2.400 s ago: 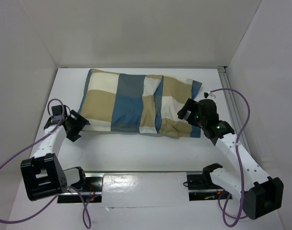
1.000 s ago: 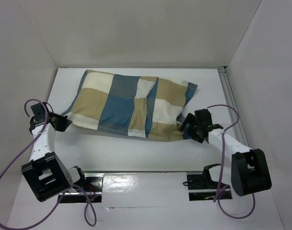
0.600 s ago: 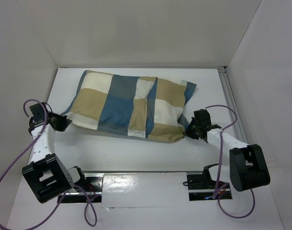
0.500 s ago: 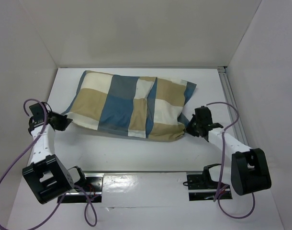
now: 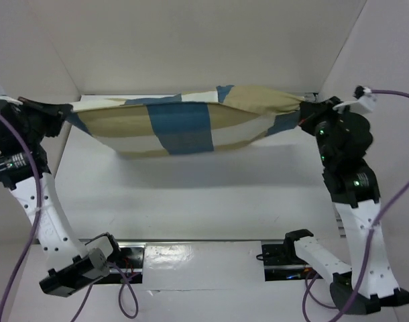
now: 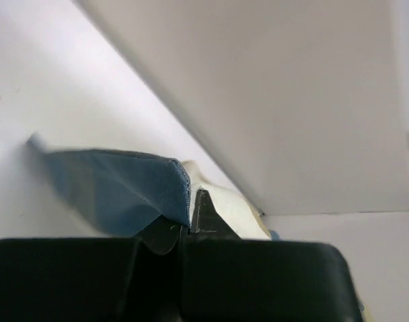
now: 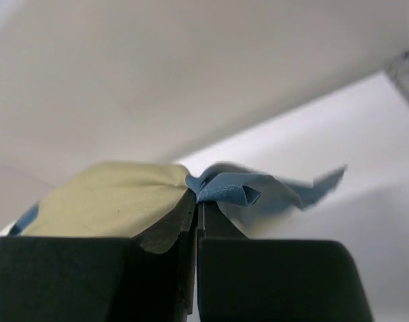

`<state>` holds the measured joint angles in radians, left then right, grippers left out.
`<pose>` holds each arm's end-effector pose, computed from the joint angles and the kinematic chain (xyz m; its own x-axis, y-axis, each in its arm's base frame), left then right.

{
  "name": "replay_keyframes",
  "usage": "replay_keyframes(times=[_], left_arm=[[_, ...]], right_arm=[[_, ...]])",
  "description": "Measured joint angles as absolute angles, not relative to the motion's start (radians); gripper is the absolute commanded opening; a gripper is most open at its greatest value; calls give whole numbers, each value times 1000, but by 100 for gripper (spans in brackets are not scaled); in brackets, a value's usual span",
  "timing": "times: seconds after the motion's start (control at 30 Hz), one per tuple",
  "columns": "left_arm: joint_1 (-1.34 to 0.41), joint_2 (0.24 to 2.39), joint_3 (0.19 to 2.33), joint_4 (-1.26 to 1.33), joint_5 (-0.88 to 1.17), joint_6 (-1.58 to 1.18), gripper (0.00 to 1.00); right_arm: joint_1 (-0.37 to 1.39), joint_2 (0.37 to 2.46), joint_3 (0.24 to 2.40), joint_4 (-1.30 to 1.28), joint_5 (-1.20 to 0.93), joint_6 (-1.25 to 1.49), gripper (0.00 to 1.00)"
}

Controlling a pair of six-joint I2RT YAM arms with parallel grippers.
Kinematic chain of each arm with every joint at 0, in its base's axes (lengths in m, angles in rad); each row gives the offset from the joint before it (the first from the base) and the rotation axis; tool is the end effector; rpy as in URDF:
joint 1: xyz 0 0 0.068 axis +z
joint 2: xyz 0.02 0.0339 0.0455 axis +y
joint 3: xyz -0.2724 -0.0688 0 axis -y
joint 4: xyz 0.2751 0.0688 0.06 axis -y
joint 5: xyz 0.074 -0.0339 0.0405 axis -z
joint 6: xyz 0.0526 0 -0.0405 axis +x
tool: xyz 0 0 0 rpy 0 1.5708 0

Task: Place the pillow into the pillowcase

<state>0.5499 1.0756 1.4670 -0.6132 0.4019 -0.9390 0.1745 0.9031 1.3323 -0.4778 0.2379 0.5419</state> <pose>0.2165 0.1086 0.4867 0.0148 -0.8620 -0.5067 -0.2433 0.4884 -0.8380 0.2006 0.0228 0.4904 -0.0085 0.5075 -0.8616 0.0787 0.8593 0.5053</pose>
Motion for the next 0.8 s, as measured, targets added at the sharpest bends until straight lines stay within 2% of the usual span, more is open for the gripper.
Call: replay_keyframes(times=[0.13,0.23,0.3,0.4,0.5,0.53,0.57,0.6,0.67,0.77,0.8], left_arm=[[553,1055,1714,-717,397,-941,0],[553,1043,1795,-748,381,-923,0],[555,1025,1759,-715,386,-917,0],[539,1030,1597,-634,411,-916,0],[460,1140,1435,-553,387,-911,0],[429,1199,1410,-534,369,-904,0],[393,1277,1401,-520,344,-890,8],[363,1356,1404,-509,324,-867,25],[313,1506,1446,-528,294,-818,32],[262,1639,1558,-578,276,-753,36],[248,1645,1571,-583,272,-725,36]], right_arm=[[175,837,1434,-527,294,508,0],[175,815,1467,-556,308,489,0],[175,822,1450,-556,311,482,0],[175,856,1355,-541,305,481,0],[174,950,1220,-495,303,481,0],[174,991,1184,-477,307,481,10],[174,1058,1150,-450,308,482,60],[173,1118,1132,-435,311,486,76],[170,1250,1122,-420,311,483,89],[168,1340,1131,-419,291,480,90],[168,1341,1131,-420,284,481,95]])
